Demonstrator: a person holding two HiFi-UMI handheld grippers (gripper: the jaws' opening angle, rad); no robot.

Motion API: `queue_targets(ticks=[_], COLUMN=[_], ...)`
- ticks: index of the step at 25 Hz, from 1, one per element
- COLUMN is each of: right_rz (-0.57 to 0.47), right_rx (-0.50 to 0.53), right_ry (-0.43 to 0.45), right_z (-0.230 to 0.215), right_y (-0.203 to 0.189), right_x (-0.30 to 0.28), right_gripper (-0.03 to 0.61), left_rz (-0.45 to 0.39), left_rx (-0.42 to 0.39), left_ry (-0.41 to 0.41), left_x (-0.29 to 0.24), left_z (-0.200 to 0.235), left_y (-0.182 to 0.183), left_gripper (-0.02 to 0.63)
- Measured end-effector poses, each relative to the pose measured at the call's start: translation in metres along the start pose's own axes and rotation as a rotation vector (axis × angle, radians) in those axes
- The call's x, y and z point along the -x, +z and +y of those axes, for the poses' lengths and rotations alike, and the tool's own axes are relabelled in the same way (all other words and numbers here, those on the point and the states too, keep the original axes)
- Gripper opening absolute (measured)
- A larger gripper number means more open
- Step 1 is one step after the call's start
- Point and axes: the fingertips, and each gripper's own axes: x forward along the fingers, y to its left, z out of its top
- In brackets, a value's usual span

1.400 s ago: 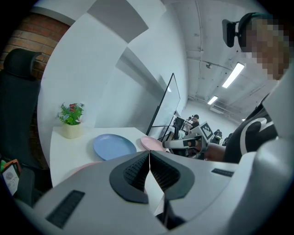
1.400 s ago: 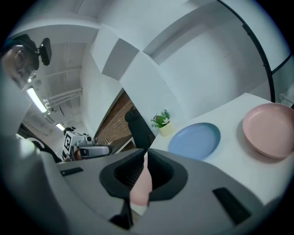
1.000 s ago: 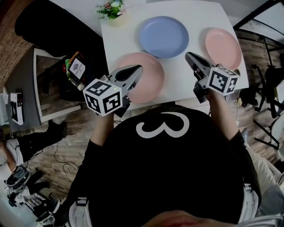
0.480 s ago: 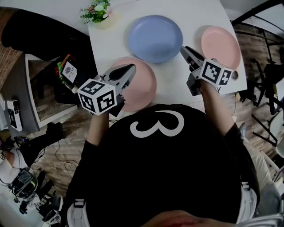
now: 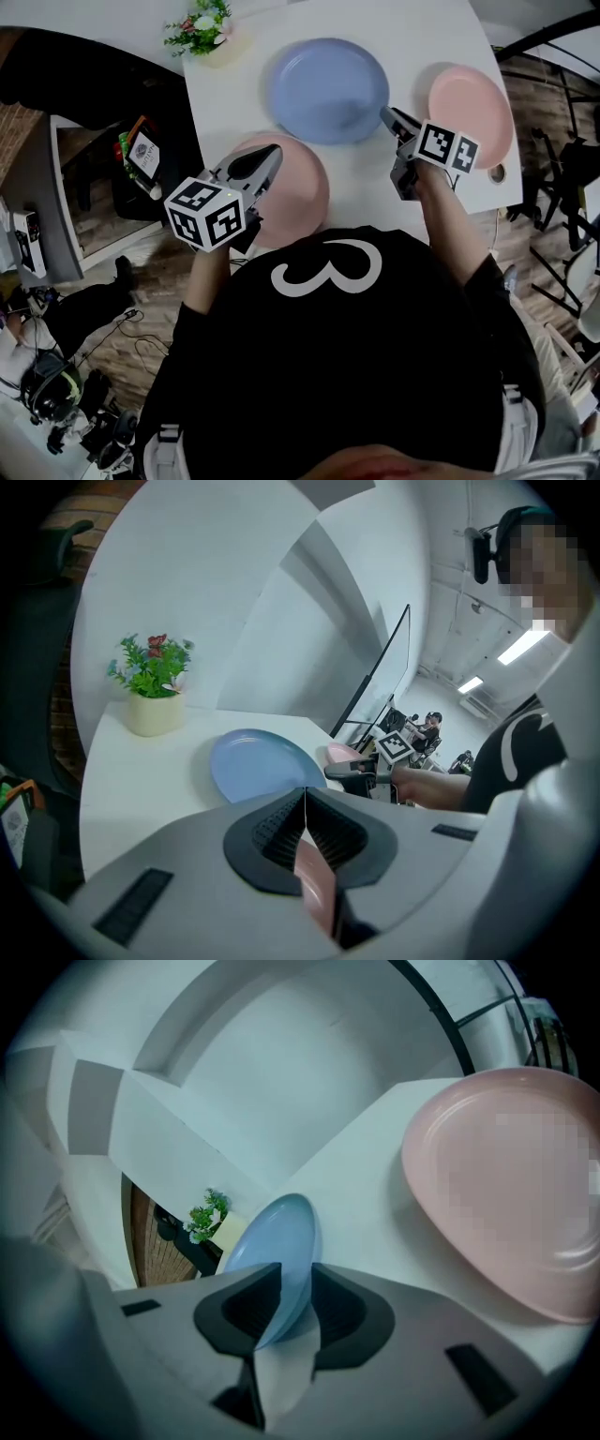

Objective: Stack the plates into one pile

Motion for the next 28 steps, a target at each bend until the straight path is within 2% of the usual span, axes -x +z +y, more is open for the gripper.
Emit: queue_targets(ticks=[9,13,18,25,28], right_rz=[0.036,0.066,0.067,0.092,0.085], right_rx=[-0.082,-0.072,-0.131,-0.15,-0.193], right_ry=[-0.036,-0.058,-0.071,-0.089,-0.085], right_z=[-0.012,-0.015,-0.02,-0.023,-0.023], right_y=[-0.004,-0.006,-0.007,-0.01,-0.01], right_x=[-0.024,-0.032,-0.036,-0.042,-0.043], right_gripper=[0.124,0.11,0.074,0.064,0.054], left_rz=[0.006,-0.005,-0.019,-0.047,-0.053], left_rx=[0.013,0.018,0.027,0.028,0.036], left_ry=[0.017,0.018,0.03,0.046,0.052], left_x=[-0.006,-0.006,-0.005,0.002,0.006], left_z=[0.007,0.009,0.011,0.01,0.011], left_y=[0.001,0.002,0.002,0.006,0.004], left_gripper=[0.017,0.017,0.017,0.017,0.017])
